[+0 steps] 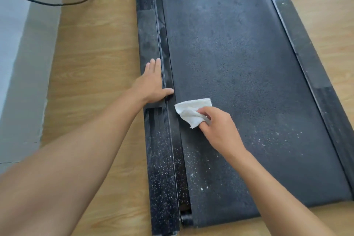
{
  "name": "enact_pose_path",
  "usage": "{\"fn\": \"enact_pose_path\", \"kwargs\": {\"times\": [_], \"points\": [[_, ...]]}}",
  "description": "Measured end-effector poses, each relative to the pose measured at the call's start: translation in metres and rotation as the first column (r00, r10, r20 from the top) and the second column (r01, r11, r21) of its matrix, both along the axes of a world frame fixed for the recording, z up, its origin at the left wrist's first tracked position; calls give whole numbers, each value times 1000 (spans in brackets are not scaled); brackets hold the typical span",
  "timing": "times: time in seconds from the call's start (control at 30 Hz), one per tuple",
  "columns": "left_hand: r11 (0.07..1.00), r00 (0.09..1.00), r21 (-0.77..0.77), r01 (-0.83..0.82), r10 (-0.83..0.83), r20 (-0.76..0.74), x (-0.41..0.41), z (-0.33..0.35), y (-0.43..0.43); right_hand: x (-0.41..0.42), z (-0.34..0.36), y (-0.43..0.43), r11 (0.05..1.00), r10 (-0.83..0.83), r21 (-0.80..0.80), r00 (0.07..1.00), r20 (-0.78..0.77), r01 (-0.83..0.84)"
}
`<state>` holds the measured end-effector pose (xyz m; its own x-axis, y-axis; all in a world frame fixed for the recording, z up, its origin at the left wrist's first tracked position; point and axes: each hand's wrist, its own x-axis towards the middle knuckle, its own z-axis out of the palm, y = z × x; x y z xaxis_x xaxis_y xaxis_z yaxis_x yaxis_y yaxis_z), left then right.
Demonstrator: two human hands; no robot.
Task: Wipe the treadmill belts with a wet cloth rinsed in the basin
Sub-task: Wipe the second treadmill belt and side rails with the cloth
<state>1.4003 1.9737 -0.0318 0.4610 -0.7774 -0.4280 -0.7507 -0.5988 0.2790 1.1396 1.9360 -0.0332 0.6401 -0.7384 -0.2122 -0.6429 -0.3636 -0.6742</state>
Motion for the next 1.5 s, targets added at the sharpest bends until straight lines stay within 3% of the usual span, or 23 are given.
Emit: {"fn": "enact_pose_path", "kwargs": {"times": [0.07,0.13,0.2,0.23,0.33,0.5,0.73,0.9,1.13,1.2,1.23,1.3,1.37,1.43,1.5], "points": [[996,990,-29,-87,83,-114,1,10,-3,0,8,-3,966,-203,192,969,139,175],[990,973,-40,-136,126,-191,3,24,-4,1,21,-9,812,-471,496,847,245,308],[968,951,-184,-168,110,-289,-2,38,-1,3,35,-16,572,-662,790,693,287,219],[928,928,-317,-197,72,-364,-12,47,1,4,42,-20,488,-715,860,633,295,151],[772,820,-559,-304,-87,-566,-64,76,5,1,59,-29,378,-790,925,533,301,37],[752,735,-554,-357,-140,-664,-126,79,5,-17,71,-33,388,-784,916,489,384,-98],[761,653,-472,-445,-85,-752,-144,58,4,-37,61,-33,541,-741,834,528,415,105],[788,709,-424,-445,21,-705,-159,42,-3,-42,47,-31,627,-707,748,560,431,217],[776,741,-371,-510,177,-648,-169,24,0,-42,38,-27,604,-749,751,511,421,267],[714,646,-309,-628,257,-719,-173,21,2,-41,40,-29,597,-758,761,490,431,255],[634,562,-288,-718,284,-777,-174,21,2,-40,41,-30,597,-761,766,471,446,240],[385,357,-242,-891,264,-896,-176,25,2,-37,47,-32,601,-765,775,420,488,195],[168,239,-206,-964,210,-948,-177,32,2,-35,55,-33,611,-767,774,363,529,163],[89,168,-154,-984,183,-969,-184,36,8,-35,57,-33,606,-782,772,321,534,190],[119,54,-31,-992,193,-980,-194,32,17,-37,45,-29,546,-830,790,305,466,278]]}}
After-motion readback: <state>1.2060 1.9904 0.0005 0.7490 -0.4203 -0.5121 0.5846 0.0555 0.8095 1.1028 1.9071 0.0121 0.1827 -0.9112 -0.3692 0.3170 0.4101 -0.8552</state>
